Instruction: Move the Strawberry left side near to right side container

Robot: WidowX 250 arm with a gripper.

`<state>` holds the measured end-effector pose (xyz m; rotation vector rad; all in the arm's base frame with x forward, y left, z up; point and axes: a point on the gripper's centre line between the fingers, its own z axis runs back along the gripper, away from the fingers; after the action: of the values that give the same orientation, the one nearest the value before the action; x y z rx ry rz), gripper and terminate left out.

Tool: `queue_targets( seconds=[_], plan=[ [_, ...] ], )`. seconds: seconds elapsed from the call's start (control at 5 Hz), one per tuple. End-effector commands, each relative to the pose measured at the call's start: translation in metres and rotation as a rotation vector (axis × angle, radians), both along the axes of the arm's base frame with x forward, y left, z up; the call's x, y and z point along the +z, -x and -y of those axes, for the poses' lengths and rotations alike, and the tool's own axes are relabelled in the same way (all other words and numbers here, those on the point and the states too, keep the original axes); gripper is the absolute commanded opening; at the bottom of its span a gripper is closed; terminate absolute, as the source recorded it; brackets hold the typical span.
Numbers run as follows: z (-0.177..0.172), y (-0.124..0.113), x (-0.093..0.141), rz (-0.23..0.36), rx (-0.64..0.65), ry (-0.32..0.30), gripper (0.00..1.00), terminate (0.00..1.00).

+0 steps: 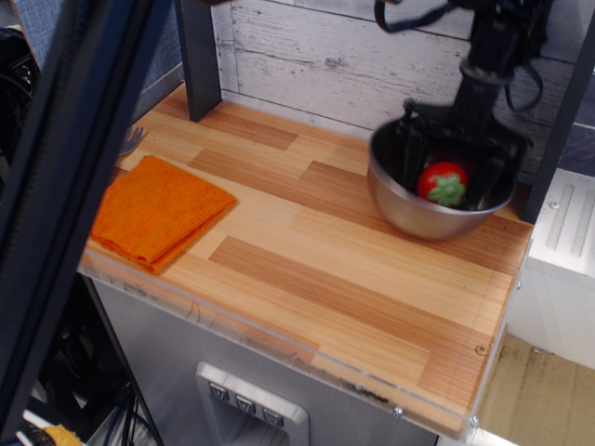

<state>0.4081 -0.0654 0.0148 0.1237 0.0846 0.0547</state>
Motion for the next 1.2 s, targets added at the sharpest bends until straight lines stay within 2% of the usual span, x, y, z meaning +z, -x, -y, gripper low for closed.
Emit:
queue_targets(
  seconds=[0.0,0.2,0.6,0.8,1.0],
  plan=[
    [-0.019,0.012,0.029,0.104,0.004,0.077,1.0,0.0],
    [-0.023,0.022,0.043,0.14,0.004,0.087,1.0,0.0],
    [-0.04,0.037,0.093,0.24,0.002,0.145,1.0,0.0],
    [-0.051,0.047,0.117,0.278,0.003,0.154,1.0,0.0],
    [-0.058,0.056,0.138,0.29,0.001,0.143,1.0,0.0]
  ],
)
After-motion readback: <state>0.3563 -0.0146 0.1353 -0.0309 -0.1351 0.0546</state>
